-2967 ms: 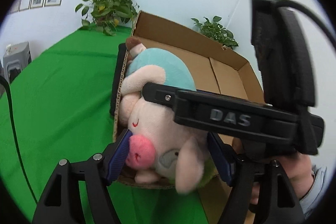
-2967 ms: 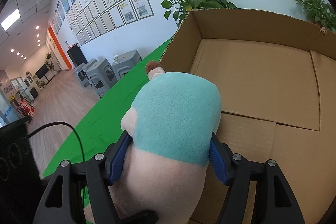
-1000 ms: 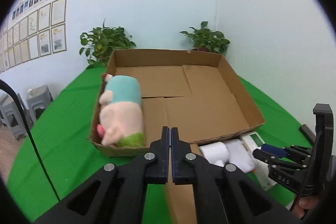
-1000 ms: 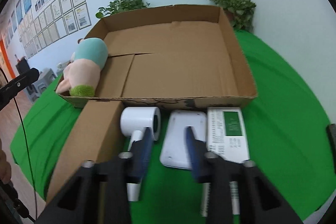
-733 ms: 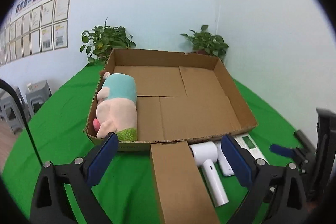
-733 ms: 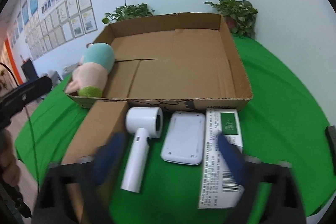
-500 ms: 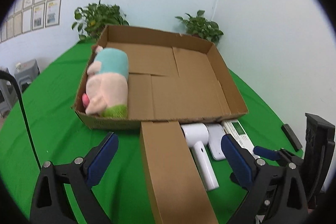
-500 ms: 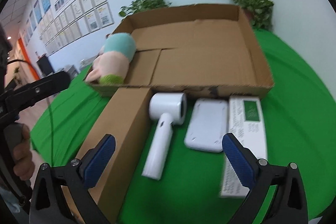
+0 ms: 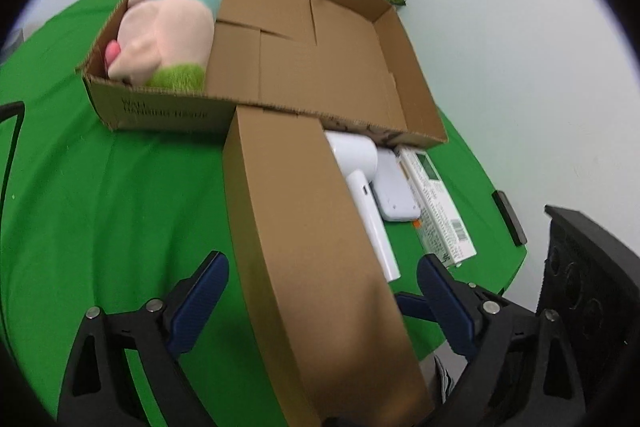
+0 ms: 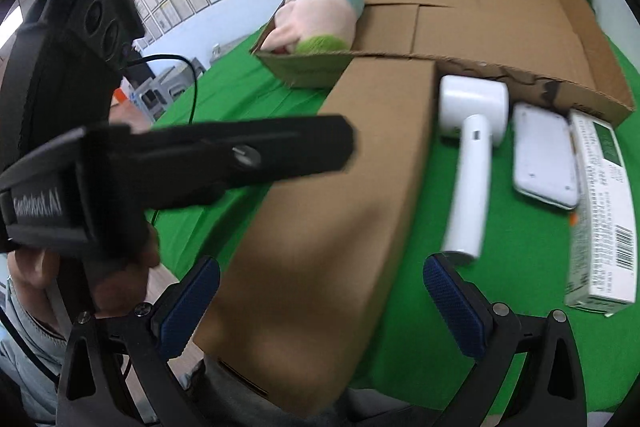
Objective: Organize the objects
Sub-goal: 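Grasp the long brown box with the left gripper and tip it open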
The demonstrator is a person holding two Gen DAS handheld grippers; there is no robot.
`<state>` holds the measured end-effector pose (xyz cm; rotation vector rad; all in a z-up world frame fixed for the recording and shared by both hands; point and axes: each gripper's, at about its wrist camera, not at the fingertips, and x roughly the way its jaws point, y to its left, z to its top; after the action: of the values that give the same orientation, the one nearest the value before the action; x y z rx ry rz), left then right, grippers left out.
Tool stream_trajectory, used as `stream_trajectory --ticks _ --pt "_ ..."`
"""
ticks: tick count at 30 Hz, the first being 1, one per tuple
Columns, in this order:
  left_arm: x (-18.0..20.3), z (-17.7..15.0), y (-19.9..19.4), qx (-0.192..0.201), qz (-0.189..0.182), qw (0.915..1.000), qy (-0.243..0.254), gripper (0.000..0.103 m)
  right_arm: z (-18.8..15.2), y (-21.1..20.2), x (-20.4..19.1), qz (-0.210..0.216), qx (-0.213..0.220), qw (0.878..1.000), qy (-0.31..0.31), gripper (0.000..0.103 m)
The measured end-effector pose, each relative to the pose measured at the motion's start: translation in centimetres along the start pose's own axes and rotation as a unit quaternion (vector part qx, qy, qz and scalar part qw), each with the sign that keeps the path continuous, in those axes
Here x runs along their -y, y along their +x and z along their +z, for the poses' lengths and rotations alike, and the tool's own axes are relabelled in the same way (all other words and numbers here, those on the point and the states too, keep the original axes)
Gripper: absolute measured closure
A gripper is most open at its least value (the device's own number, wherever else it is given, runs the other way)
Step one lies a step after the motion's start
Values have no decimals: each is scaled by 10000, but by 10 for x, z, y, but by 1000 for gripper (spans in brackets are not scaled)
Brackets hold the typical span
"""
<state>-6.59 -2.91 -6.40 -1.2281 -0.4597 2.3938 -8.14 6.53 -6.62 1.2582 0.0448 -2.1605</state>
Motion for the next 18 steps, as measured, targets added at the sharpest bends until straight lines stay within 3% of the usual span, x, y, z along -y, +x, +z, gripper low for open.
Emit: stream_trajectory --ticks 5,7,11,12,18 --pt "-9 -6 11 -286 -146 9993 -177 18 3 15 -16 -388 -212 9989 -177 1" --pt "-11 -9 11 -341 -202 9990 -208 27 2 21 -19 -438 -293 9985 -177 1" --pt "-15 -12 12 -425 -325 9983 -241 30 1 25 -24 -551 -312 9978 -199 1" --pt "-15 -13 13 -449 -370 9980 -246 34 1 24 -22 -544 -305 9978 -209 2" --pt "-6 -18 2 -330 -212 9992 -94 34 -7 17 -22 -347 -182 9990 -201 4"
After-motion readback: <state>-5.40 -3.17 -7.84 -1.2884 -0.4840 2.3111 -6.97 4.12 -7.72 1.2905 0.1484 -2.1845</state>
